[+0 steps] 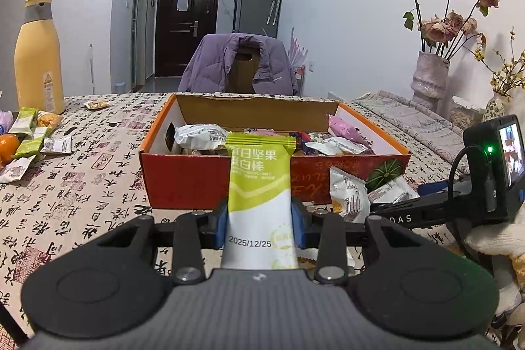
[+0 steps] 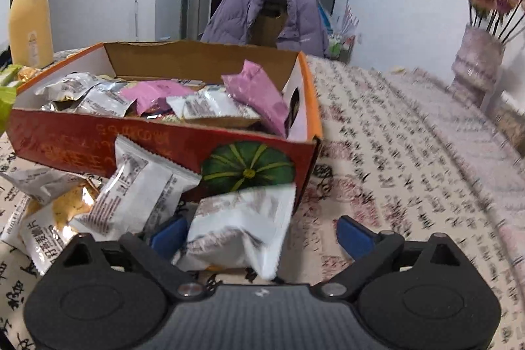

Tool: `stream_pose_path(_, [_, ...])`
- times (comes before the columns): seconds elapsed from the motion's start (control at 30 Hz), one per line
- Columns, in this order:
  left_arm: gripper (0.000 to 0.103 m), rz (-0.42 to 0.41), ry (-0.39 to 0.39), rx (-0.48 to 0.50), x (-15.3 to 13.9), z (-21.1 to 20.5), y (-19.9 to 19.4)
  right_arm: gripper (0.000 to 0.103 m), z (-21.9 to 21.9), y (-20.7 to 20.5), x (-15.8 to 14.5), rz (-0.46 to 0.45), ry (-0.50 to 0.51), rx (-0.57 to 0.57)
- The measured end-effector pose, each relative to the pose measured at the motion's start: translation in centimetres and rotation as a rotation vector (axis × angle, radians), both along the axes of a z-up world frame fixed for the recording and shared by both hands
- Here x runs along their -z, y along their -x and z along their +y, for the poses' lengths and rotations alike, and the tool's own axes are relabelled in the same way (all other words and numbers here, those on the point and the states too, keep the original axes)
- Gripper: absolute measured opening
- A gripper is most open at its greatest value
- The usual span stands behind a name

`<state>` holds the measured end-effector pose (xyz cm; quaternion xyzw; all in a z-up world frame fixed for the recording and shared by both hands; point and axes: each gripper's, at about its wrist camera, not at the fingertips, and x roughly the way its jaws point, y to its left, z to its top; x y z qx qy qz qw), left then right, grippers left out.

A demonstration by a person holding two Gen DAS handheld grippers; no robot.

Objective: Organize snacks
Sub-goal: 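Grasp a white packet with the right gripper while the left gripper holds the bar, then carry the yellow-green bar and white packet over the box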

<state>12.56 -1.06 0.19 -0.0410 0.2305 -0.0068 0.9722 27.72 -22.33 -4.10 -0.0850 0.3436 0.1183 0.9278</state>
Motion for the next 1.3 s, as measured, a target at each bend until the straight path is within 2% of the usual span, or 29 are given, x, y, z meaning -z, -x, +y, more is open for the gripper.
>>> stream_pose_path(0.03, [0.037,0.002,0.0,0.001,0.1,0.0,0.0,0.093,-0.1,0.0,0.1,0.005,-0.019,-0.008])
stream_pose_path(0.1, [0.037,0.004,-0.003,0.005,0.1,0.0,-0.1,0.079,-0.3,0.2,0.2,0.008,-0.052,-0.027])
stream_pose_path(0.13, [0.037,0.003,-0.004,0.007,0.2,-0.1,0.0,0.075,-0.3,0.4,0.1,0.006,-0.06,-0.035])
stream_pose_path(0.2, [0.037,0.001,-0.002,0.008,0.2,-0.1,0.0,0.05,-0.2,0.8,0.0,-0.003,-0.071,-0.054])
stream_pose_path(0.4, [0.037,-0.006,0.001,0.011,0.0,0.2,0.3,0.044,0.0,2.0,-0.3,-0.034,-0.052,-0.067])
stream_pose_path(0.5, [0.038,-0.014,0.0,0.014,-0.2,0.3,0.3,0.037,-0.6,3.1,-1.0,-0.059,-0.076,-0.062])
stream_pose_path(0.67, [0.037,-0.031,-0.002,0.007,-0.7,0.4,0.2,0.037,-1.3,4.5,-2.3,-0.111,-0.096,-0.069])
stream_pose_path(0.7, [0.037,-0.034,-0.001,0.007,-0.9,0.4,0.2,0.034,-1.3,4.7,-2.6,-0.119,-0.1,-0.068])
stream_pose_path(1.0, [0.038,-0.083,-0.013,0.008,-2.8,0.4,-0.9,0.034,-0.9,5.5,-5.5,-0.203,-0.148,-0.093])
stream_pose_path(1.3, [0.038,-0.124,-0.031,0.0,-5.2,0.3,-3.7,0.034,1.5,3.4,-7.7,-0.253,-0.168,-0.121])
